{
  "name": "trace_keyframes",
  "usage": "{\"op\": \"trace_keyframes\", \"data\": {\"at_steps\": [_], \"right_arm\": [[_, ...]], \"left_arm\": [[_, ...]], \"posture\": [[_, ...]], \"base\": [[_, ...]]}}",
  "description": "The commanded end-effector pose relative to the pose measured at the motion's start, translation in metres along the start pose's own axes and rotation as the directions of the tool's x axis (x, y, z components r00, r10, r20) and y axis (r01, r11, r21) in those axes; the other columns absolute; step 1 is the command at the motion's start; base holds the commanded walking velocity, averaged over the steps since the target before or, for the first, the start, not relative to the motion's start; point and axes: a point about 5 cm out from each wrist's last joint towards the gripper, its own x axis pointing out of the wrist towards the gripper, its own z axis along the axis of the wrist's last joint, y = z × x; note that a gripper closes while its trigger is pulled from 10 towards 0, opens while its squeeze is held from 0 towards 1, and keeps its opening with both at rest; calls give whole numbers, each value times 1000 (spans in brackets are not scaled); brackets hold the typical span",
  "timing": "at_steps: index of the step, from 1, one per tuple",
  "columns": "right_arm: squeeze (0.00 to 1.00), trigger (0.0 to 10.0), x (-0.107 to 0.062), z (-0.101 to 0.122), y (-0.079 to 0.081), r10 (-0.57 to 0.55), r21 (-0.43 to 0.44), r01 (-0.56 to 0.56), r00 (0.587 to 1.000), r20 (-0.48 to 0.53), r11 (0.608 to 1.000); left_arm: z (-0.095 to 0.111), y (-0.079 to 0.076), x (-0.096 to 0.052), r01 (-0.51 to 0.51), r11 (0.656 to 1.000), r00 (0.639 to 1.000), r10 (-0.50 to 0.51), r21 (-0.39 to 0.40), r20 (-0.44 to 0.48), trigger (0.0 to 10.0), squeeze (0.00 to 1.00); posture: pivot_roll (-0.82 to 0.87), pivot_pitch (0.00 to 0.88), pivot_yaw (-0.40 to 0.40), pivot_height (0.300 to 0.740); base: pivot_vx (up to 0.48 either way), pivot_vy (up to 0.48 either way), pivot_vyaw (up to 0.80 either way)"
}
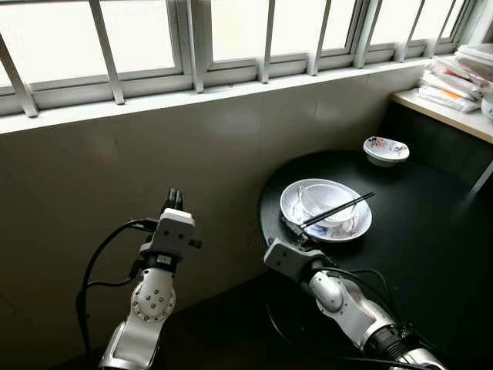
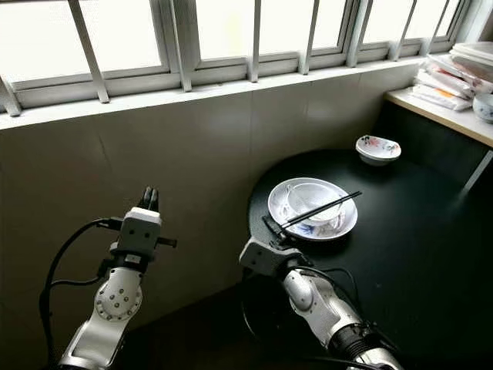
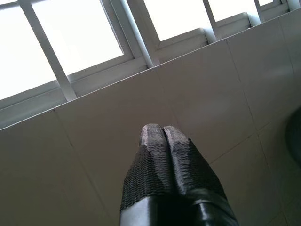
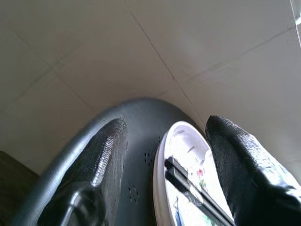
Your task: Kitchen organization
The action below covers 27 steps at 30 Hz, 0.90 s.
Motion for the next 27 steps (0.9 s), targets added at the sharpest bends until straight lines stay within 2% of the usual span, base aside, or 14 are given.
{"op": "trace_keyframes", "data": {"at_steps": [1,2,13,17,27], "right_arm": [[0,10000,0,-5,-2,3,-41,-3,1000,-11,999],[0,10000,0,-8,-4,-1,-65,-1,1000,-20,998],[0,10000,4,-17,-9,-12,-108,7,999,-51,994],[0,10000,6,-20,-13,-25,-151,16,998,-62,988],[0,10000,11,-22,-19,-28,-198,15,997,-67,980]], "left_arm": [[-1,1,0,3,1000,1000,-3,3,0,10000,0],[-1,0,0,3,1000,1000,-3,3,-1,10000,0],[-2,-1,0,9,1000,1000,-9,2,-2,10000,0],[-2,0,2,15,1000,1000,-15,6,-1,10000,0],[-2,0,3,20,1000,1000,-20,9,1,10000,0]], "posture": [[-38,0,-27,740],[-38,0,-28,740],[-35,0,-18,740],[-31,0,-13,740],[-21,0,-15,740]], "base": [[0,0,0],[0,0,0],[0,0,0],[0,0,0],[0,0,0]]}}
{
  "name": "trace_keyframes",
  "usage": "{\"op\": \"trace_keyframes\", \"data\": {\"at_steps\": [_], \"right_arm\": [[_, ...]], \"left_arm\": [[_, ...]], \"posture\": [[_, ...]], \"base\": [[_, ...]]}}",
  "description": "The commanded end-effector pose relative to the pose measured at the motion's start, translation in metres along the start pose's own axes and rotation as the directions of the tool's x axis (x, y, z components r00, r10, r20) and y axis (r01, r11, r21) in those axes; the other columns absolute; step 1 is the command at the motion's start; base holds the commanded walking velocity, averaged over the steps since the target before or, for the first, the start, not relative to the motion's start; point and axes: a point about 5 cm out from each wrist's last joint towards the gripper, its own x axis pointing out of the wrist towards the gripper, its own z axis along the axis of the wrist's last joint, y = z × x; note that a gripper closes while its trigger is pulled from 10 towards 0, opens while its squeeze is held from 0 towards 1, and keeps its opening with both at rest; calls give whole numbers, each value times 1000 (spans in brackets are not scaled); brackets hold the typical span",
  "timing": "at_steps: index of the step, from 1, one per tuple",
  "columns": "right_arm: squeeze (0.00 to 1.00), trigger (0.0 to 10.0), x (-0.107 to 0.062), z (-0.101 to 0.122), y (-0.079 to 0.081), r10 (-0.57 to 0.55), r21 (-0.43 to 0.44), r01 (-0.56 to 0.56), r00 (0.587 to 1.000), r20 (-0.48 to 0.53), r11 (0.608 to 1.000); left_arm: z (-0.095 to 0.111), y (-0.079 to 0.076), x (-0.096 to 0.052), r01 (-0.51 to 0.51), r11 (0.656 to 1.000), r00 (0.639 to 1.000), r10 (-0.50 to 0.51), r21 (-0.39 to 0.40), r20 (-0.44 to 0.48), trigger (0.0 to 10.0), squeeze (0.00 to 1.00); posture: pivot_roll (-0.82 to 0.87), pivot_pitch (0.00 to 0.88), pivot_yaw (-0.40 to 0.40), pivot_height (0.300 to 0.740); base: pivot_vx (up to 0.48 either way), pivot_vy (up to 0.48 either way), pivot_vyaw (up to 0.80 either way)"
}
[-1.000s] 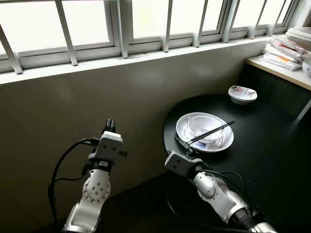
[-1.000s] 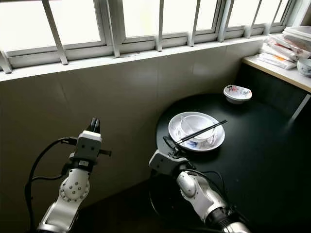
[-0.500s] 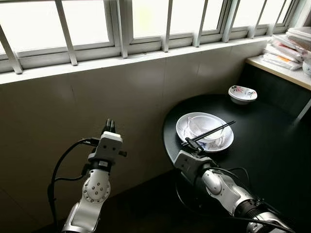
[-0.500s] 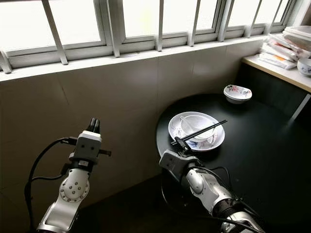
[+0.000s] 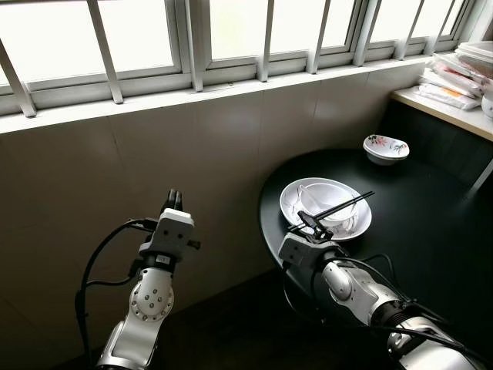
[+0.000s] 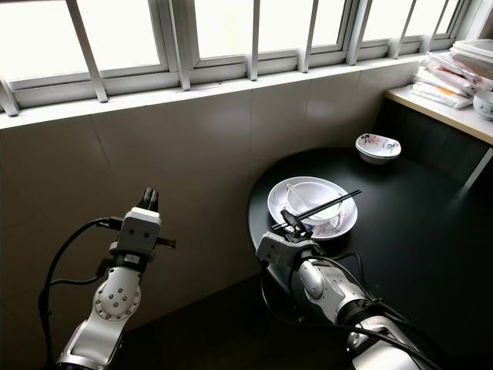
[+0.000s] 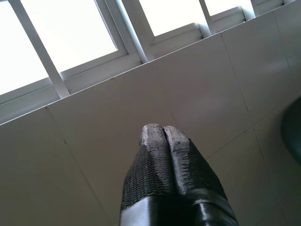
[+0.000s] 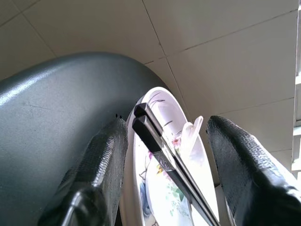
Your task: Kitchen organization
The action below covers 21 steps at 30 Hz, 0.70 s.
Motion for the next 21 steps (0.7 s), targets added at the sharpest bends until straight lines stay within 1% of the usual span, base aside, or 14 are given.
{"op": "trace_keyframes", "data": {"at_steps": [1,5,10,21], "right_arm": [[0,10000,2,1,-3,0,-24,1,1000,3,1000],[0,10000,3,-3,-5,-1,-49,0,1000,-14,999],[0,10000,5,-3,-9,-20,-75,19,1000,-5,997],[0,10000,6,0,-7,-26,-116,28,999,22,993]], "left_arm": [[1,0,2,4,1000,1000,-4,1,10,10000,0],[1,-1,1,6,1000,1000,-6,1,7,10000,0],[0,1,0,4,1000,1000,-4,6,5,10000,0],[-1,-1,-1,10,1000,1000,-10,5,-1,10000,0]], "posture": [[-20,0,-15,740],[-14,0,-15,740],[-7,0,-18,740],[3,0,-19,740]], "base": [[0,0,0],[0,0,0],[0,0,0],[0,0,0]]}}
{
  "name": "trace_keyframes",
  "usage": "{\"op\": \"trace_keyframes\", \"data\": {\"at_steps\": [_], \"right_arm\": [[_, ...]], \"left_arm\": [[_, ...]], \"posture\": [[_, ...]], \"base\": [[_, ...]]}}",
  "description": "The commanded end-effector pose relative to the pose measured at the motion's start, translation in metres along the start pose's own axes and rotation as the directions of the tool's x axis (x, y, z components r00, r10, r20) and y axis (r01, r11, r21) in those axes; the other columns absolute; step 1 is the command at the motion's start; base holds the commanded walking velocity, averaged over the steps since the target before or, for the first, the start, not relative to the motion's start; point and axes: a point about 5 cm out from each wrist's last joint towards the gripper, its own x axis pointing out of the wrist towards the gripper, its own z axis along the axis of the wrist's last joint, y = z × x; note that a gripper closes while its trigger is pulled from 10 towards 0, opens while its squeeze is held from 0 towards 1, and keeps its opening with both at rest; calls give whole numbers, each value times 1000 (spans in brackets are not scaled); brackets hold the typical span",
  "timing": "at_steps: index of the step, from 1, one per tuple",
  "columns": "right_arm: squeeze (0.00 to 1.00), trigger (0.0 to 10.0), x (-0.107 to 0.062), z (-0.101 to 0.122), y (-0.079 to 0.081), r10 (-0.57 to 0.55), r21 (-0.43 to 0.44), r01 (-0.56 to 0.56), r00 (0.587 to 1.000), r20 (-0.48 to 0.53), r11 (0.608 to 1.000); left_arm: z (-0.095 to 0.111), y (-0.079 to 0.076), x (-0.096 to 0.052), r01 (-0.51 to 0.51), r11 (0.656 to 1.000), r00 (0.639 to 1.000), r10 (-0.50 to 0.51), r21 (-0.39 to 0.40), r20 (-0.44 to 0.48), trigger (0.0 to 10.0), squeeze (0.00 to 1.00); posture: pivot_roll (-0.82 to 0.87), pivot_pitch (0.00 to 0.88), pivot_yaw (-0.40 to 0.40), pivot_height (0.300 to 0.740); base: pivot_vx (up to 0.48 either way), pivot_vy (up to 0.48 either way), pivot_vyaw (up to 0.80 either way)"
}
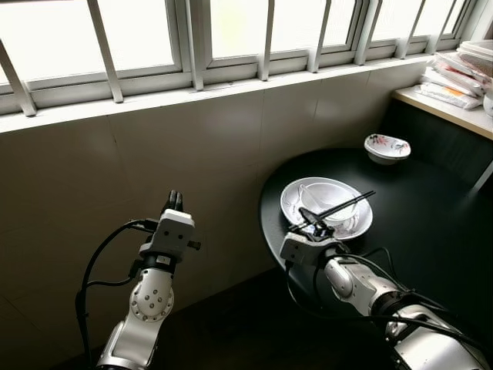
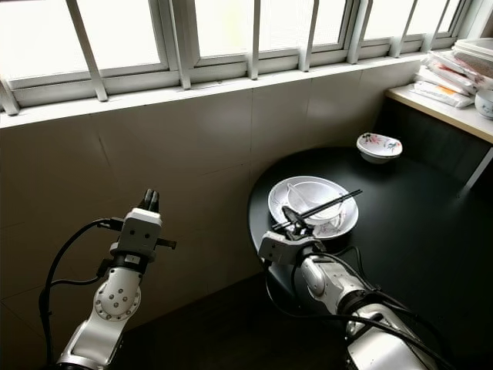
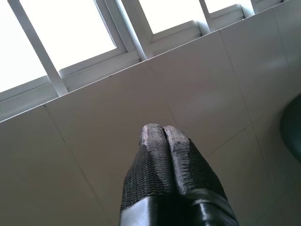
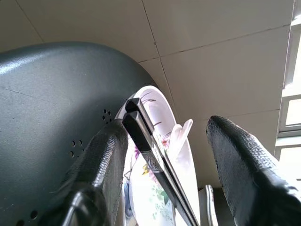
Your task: Kitchen organization
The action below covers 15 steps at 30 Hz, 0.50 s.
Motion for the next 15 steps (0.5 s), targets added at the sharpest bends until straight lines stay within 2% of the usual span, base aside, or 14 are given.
{"op": "trace_keyframes", "data": {"at_steps": [1,2,4,5,6,7,9,10,11,12,13,15], "right_arm": [[0,6118,3,3,-2,-3,-22,3,1000,13,1000],[0,4745,3,3,-2,-1,-27,1,1000,12,1000],[0,4039,3,3,-1,0,-33,0,1000,12,999],[0,3294,3,3,-1,0,-36,0,1000,12,999],[0,3294,3,3,-1,0,-36,0,1000,12,999],[0,667,3,3,-1,3,-44,-2,1000,11,999],[0,745,3,3,0,5,-54,-5,1000,9,999],[0,1804,3,3,0,3,-60,-3,1000,9,998],[0,4078,3,3,0,-1,-67,2,1000,9,998],[0,8706,3,3,-1,-7,-73,7,1000,8,997],[0,10000,3,3,-1,-8,-73,8,1000,8,997],[0,10000,3,2,-2,-9,-75,9,1000,5,997]], "left_arm": [[-1,0,0,4,1000,1000,-4,3,1,10000,0],[-1,0,0,4,1000,1000,-4,3,1,10000,0],[-1,0,-1,6,1000,1000,-6,4,-2,10000,0],[-1,0,-1,7,1000,1000,-7,4,-2,10000,0],[-1,0,-1,7,1000,1000,-7,4,-2,10000,0],[-2,0,-2,8,1000,1000,-8,5,-4,10000,0],[-2,0,-2,8,1000,1000,-8,6,-5,10000,0],[-2,0,-2,8,1000,1000,-8,6,-5,10000,0],[-2,0,-2,7,1000,1000,-7,6,-5,10000,0],[-2,0,-2,6,1000,1000,-6,6,-4,10000,0],[-2,1,-2,6,1000,1000,-6,6,-4,10000,0],[-3,1,-2,6,1000,1000,-6,6,-4,10000,0]], "posture": [[5,0,-18,740],[5,0,-18,740],[10,0,-19,740],[10,0,-19,740],[10,0,-19,740],[12,0,-19,740],[12,0,-20,740],[13,0,-20,740],[13,0,-20,740],[13,0,-19,740],[12,0,-19,740],[11,0,-19,740]], "base": [[0,0,0],[0,0,0],[0,0,0],[0,0,0],[0,0,0],[0,0,0],[0,0,0],[0,0,0],[0,0,0],[0,0,0],[0,0,0],[0,0,0]]}}
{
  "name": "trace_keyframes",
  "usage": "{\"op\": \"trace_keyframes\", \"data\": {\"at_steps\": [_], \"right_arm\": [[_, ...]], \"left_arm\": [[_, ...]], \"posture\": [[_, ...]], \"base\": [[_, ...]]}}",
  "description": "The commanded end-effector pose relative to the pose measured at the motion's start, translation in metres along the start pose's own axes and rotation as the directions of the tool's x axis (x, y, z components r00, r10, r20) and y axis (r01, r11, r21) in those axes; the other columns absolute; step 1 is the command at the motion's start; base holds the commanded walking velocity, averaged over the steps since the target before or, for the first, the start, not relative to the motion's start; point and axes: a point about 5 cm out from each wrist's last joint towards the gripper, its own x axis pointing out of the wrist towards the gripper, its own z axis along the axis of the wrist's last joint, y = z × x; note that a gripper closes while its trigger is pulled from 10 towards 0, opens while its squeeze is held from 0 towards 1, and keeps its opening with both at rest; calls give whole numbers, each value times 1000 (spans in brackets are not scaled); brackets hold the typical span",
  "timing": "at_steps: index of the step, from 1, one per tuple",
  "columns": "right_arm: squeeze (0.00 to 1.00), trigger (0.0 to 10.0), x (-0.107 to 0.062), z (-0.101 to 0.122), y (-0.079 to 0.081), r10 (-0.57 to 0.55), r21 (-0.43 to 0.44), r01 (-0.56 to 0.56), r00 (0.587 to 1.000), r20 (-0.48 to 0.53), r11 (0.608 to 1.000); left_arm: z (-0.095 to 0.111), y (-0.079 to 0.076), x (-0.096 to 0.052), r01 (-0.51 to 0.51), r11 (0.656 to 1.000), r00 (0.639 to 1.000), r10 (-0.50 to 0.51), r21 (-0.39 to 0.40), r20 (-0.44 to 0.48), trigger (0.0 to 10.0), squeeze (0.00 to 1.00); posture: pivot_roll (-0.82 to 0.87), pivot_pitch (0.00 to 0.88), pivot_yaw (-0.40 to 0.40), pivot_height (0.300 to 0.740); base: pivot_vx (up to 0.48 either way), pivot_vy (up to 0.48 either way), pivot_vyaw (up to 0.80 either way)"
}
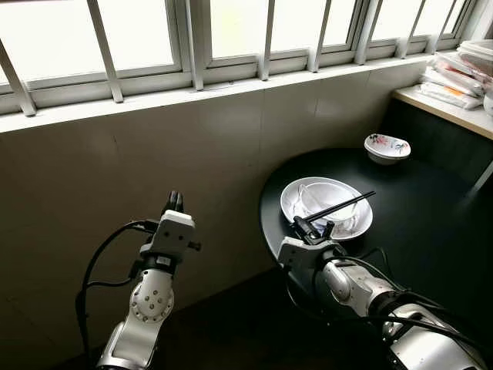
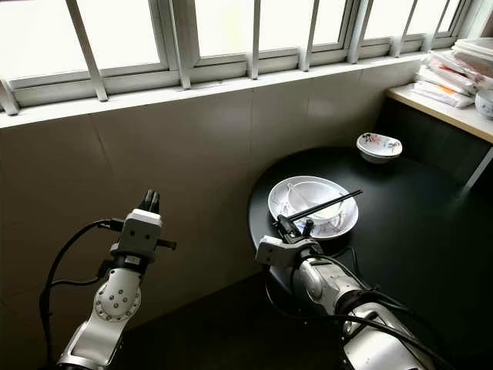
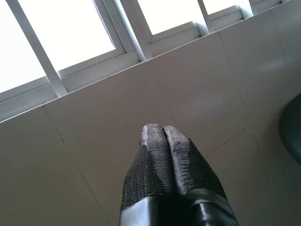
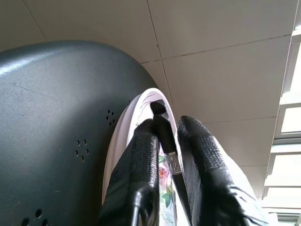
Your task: Kitchen organization
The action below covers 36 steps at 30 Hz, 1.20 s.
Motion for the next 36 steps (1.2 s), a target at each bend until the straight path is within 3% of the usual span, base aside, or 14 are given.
{"op": "trace_keyframes", "data": {"at_steps": [1,18,22,23,24,36], "right_arm": [[0,10000,3,0,-5,-13,-26,13,1000,-4,1000],[0,10000,0,-5,-2,-22,-36,21,999,-36,999],[0,10000,-1,-7,-3,-47,-4,47,998,-51,999],[753,10000,-1,-7,-5,-56,49,59,997,-58,997],[1000,10000,0,-8,-6,-55,60,59,997,-62,996],[1000,10000,0,-6,-4,-30,95,36,998,-60,995]], "left_arm": [[-3,1,-1,5,1000,1000,-5,7,-11,10000,0],[-5,-4,-3,18,1000,1000,-18,3,-22,10000,0],[-5,-4,-3,19,1000,1000,-19,1,-22,10000,0],[-5,-5,-2,20,1000,1000,-20,1,-22,10000,0],[-5,-5,-2,20,1000,1000,-20,1,-23,10000,0],[-7,-6,-2,21,1000,999,-21,0,-26,10000,0]], "posture": [[10,0,-18,740],[1,0,-18,740],[1,0,-19,740],[2,0,-20,740],[2,0,-20,740],[-2,0,-23,740]], "base": [[0,0,0],[0,0,0],[0,0,0],[0,0,0],[0,0,0],[0,0,0]]}}
